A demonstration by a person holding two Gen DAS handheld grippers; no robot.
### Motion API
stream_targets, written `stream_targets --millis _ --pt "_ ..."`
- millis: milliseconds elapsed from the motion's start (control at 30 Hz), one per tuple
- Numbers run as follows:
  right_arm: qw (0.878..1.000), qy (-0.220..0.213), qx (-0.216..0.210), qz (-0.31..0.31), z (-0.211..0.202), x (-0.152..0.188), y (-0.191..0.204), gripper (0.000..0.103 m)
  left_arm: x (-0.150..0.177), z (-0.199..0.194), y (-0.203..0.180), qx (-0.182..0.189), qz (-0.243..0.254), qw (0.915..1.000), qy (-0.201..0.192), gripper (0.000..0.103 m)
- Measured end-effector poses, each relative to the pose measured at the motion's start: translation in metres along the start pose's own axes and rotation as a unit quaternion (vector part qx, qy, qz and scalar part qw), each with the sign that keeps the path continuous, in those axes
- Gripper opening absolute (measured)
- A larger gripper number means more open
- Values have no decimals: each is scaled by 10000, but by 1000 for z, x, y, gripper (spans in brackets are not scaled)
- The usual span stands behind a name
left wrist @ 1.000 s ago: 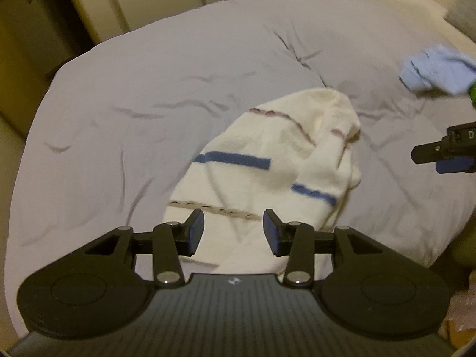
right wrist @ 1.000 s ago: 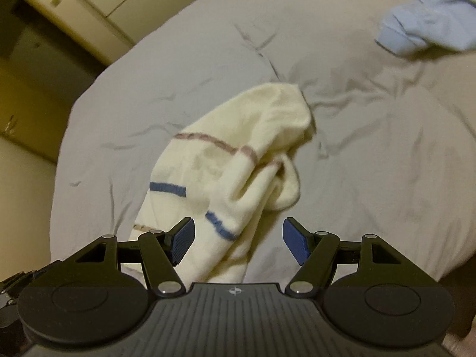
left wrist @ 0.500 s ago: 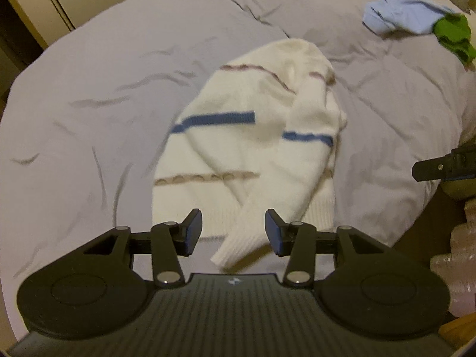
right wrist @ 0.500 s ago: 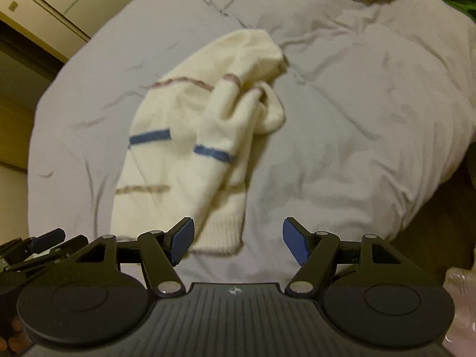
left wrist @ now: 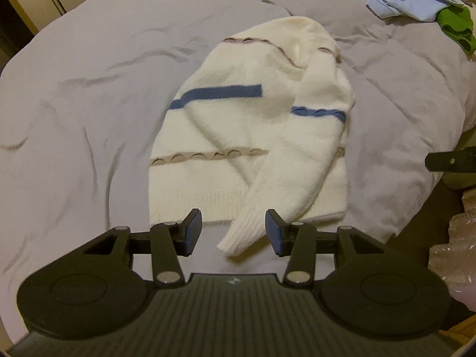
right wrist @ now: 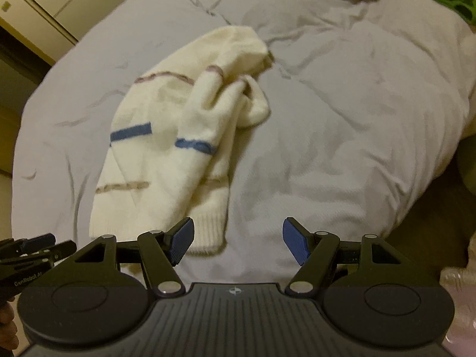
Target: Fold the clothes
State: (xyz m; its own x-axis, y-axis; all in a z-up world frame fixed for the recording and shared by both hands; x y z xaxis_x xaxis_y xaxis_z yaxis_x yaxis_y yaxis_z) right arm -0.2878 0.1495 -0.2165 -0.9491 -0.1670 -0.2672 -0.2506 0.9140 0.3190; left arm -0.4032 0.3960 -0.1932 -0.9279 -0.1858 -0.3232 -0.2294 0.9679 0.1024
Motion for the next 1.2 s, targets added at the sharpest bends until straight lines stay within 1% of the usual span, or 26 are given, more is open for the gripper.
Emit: stream_targets --millis 167,233,333,400,433,500,533,567,633,667,733,767,800,833,867,967,1033,1100,1167,1200 --pt "9996 -259 15 -90 12 -1 12 69 -1 16 20 6 -97 9999 55 44" --pt "9995 -258 113 -166 22 -4 18 69 -3 25 28 -7 -116 9999 102 46" --pt "9997 -154 110 -184 43 -14 27 69 -9 40 37 -14 -121 9998 137 47" --pt "9998 -105 126 -59 60 -24 29 69 -14 52 42 26 -132 9998 116 49" --pt "10000 -87 46 10 69 -29 30 68 -17 59 45 41 -154 9998 121 50" --pt "9998 -74 -114 128 88 -38 31 63 -21 74 51 55 -249 9995 171 50" --pt "9996 -57 -230 169 98 -42 32 55 -23 83 56 83 -344 9992 192 50" --pt "9992 -34 -326 219 108 -45 33 44 -25 92 61 109 -443 9987 216 50" --pt "9986 85 -395 349 131 -50 36 42 -29 109 71 149 -662 9973 283 51" --pt "9981 127 -432 413 141 -52 37 42 -29 117 76 156 -773 9964 320 54" --pt "9976 246 -405 506 161 -54 39 42 -29 133 87 109 -1002 9940 436 55" --pt "9974 307 -424 489 169 -55 40 40 -29 141 93 78 -1132 9923 503 55" --pt "9975 358 -450 423 175 -56 42 34 -28 146 97 52 -1245 9906 564 55" --pt "9977 417 -441 309 179 -57 43 17 -28 152 102 30 -1363 9887 624 55" --pt "9978 459 -437 203 181 -58 44 11 -29 156 105 7 -1442 9873 665 55" --pt "9980 465 -421 -59 170 -66 37 8 -32 156 106 -32 -1518 9860 684 55" --pt "9992 296 -213 -136 145 -74 19 8 -36 151 101 19 -1490 9868 626 55" --pt "9997 54 211 -118 115 -82 -16 8 -39 145 94 91 -1406 9884 576 55" --pt "9957 -210 897 49 85 -93 -67 7 -43 140 84 154 -1287 9901 534 55" --pt "9912 -329 1266 203 73 -99 -97 7 -46 138 79 198 -1230 9909 509 55"
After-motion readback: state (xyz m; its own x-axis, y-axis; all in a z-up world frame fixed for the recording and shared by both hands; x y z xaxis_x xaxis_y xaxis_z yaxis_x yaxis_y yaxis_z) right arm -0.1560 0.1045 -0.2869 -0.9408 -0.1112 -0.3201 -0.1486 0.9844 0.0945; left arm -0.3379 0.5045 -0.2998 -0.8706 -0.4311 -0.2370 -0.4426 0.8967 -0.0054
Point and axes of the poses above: each gripper's, at about its wrist camera, not at the fingertips, and z roughly the way its jaws point, y to its left, x to its underside, the point moved 3 cm from there along z, roughly the way its jaws point, and after that the axes turned 3 degrees about z, right-handed, at the moved point
